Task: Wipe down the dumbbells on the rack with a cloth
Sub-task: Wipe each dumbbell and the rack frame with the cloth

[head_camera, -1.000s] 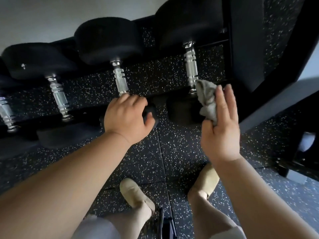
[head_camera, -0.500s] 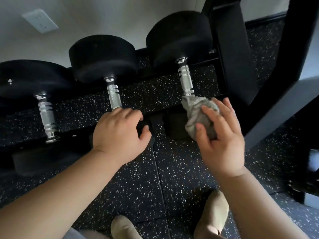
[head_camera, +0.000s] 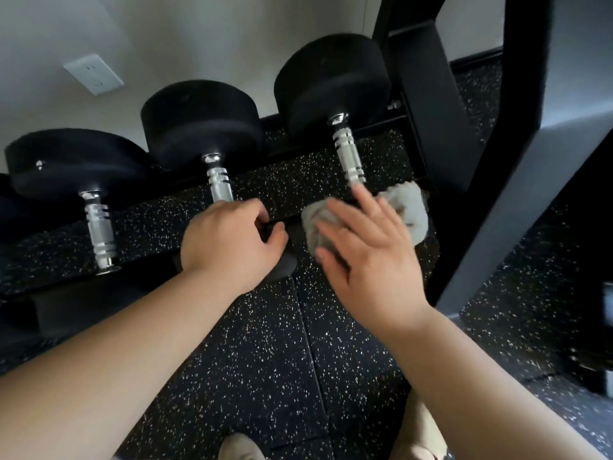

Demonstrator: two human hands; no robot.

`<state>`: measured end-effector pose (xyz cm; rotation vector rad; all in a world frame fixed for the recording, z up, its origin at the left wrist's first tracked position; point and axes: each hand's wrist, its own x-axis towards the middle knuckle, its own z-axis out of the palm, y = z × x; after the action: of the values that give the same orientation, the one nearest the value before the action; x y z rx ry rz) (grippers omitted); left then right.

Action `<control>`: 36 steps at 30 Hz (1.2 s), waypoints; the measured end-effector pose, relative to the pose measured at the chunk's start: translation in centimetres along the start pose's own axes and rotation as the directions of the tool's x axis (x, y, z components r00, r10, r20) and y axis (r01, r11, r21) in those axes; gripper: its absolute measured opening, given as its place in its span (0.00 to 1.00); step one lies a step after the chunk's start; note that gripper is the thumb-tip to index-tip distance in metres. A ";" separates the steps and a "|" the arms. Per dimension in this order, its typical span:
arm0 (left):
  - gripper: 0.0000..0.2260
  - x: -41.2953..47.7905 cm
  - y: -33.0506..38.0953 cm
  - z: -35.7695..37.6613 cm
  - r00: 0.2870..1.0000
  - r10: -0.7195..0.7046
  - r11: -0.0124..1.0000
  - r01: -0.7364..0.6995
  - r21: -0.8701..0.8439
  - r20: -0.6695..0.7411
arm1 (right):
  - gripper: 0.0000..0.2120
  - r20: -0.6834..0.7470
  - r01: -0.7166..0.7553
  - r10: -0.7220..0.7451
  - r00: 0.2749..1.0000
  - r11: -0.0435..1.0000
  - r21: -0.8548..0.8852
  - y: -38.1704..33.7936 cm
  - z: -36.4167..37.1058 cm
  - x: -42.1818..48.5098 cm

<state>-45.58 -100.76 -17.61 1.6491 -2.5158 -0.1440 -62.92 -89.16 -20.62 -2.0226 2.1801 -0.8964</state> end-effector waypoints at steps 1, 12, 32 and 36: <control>0.13 0.0 0.1 0.0 1.000 -0.002 1.000 0.002 0.011 0.000 | 0.19 0.063 0.062 -0.058 0.996 0.995 -0.073 -0.4 0.3 0.0; 0.10 0.0 0.1 0.3 0.999 -0.042 0.998 0.041 0.049 0.016 | 0.19 -0.148 -0.486 0.524 0.839 0.844 0.227 5.4 -3.5 0.9; 0.09 0.0 0.4 0.2 0.993 -0.086 0.995 0.081 0.066 0.078 | 0.16 -0.004 -0.586 0.707 0.707 0.589 0.556 6.1 -1.2 2.1; 0.09 0.0 0.4 0.2 0.993 -0.087 0.995 0.082 0.061 0.077 | 0.16 0.280 -0.676 0.881 0.382 0.060 0.735 7.0 -1.7 2.5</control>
<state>-45.97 -100.60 -17.70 1.8079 -2.5302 -0.1495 -70.32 -90.93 -21.39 -0.1130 1.9050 -1.4753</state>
